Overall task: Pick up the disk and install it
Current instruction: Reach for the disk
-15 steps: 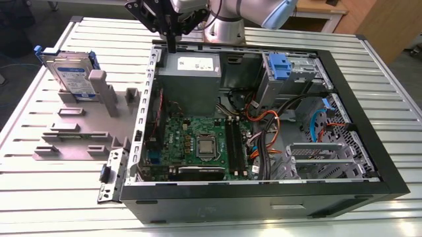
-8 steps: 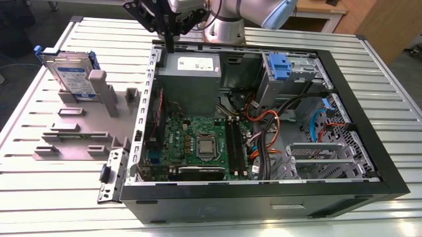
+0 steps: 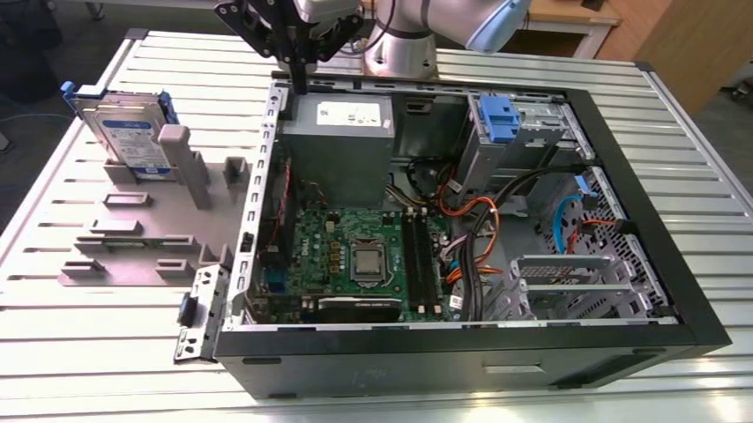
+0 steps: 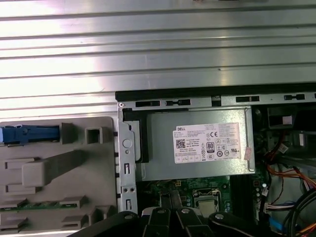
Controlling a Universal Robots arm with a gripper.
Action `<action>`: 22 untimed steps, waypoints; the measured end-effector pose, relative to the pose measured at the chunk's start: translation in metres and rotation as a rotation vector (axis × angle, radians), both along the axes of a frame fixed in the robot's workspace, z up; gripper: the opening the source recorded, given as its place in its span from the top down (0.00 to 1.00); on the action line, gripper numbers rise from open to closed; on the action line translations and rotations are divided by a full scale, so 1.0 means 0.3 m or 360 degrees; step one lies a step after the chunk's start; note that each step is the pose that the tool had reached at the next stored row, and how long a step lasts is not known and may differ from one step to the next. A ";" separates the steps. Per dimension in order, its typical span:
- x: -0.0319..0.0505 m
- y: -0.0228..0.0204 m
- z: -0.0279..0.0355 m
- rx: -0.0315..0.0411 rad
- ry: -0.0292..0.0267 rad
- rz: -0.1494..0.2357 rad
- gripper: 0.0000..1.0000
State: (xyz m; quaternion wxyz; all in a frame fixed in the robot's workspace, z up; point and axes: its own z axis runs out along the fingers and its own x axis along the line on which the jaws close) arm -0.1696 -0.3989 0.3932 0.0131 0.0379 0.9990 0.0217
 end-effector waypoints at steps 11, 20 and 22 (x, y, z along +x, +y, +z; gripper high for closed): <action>-0.016 0.000 0.000 0.0000 0.00001 0.0000 0.89; -0.028 0.000 0.000 0.0000 0.00000 0.0000 0.89; -0.031 0.000 0.000 0.0000 0.00001 0.0000 0.89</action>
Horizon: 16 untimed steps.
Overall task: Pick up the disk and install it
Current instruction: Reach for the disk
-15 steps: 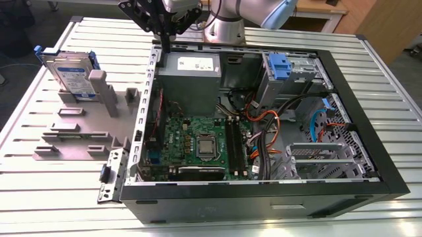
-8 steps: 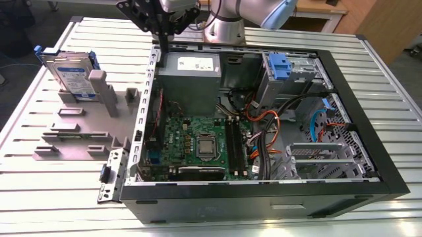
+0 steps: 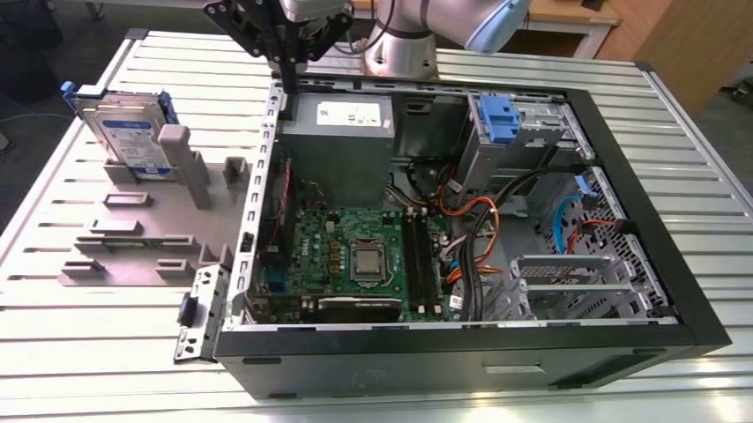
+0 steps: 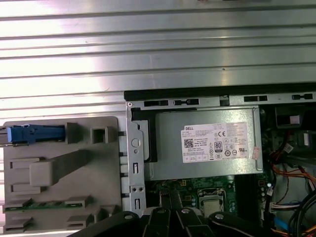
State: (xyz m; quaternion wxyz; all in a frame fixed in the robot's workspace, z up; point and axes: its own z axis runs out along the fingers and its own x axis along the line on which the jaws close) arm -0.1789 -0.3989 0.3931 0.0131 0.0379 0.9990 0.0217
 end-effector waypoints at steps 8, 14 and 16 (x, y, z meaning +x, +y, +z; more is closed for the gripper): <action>-0.008 0.000 0.000 0.0000 0.00000 0.0000 0.89; -0.013 0.000 0.000 0.0000 0.00000 0.0000 0.89; -0.015 0.000 0.000 0.0000 0.00000 0.0000 0.89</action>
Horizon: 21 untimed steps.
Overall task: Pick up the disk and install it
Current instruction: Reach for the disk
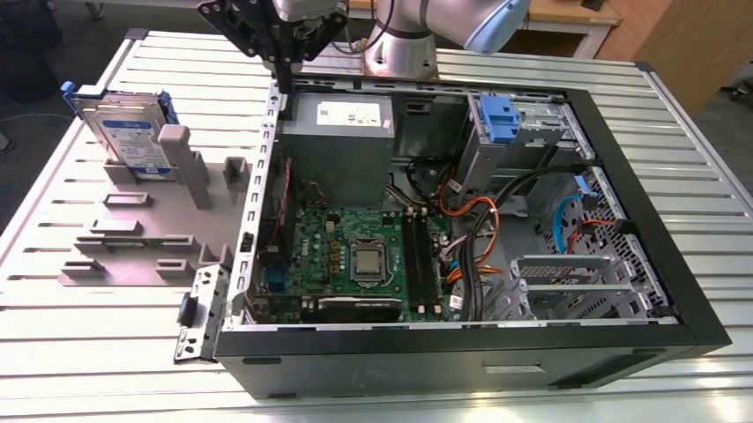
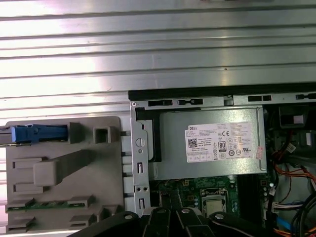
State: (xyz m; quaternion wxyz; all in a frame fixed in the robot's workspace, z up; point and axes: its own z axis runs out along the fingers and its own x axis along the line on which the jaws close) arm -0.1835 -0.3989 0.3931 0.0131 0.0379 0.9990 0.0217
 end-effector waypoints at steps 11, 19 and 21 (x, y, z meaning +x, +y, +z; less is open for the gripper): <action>-0.011 0.000 0.000 0.0000 0.00000 0.0000 0.89; -0.019 0.000 0.000 0.0000 -0.00001 0.0000 0.89; -0.021 0.000 0.000 0.0000 0.00000 0.0000 0.89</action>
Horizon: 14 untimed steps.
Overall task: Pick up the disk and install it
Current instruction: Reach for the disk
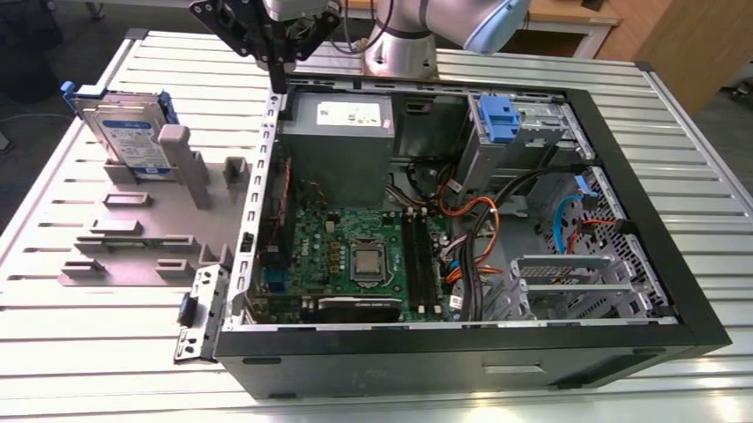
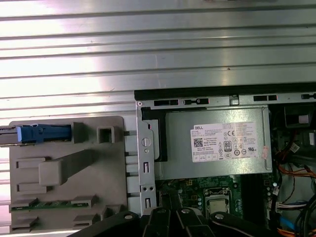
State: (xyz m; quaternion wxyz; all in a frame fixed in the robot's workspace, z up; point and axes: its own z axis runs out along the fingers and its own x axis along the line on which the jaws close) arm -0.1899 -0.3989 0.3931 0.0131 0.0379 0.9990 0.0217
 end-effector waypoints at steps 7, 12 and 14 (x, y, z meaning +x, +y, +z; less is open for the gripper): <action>-0.007 0.000 0.000 0.0000 0.00000 0.0000 0.89; -0.012 0.000 0.000 0.0000 0.00000 0.0000 0.89; -0.014 0.000 0.000 0.0000 0.00000 0.0000 0.89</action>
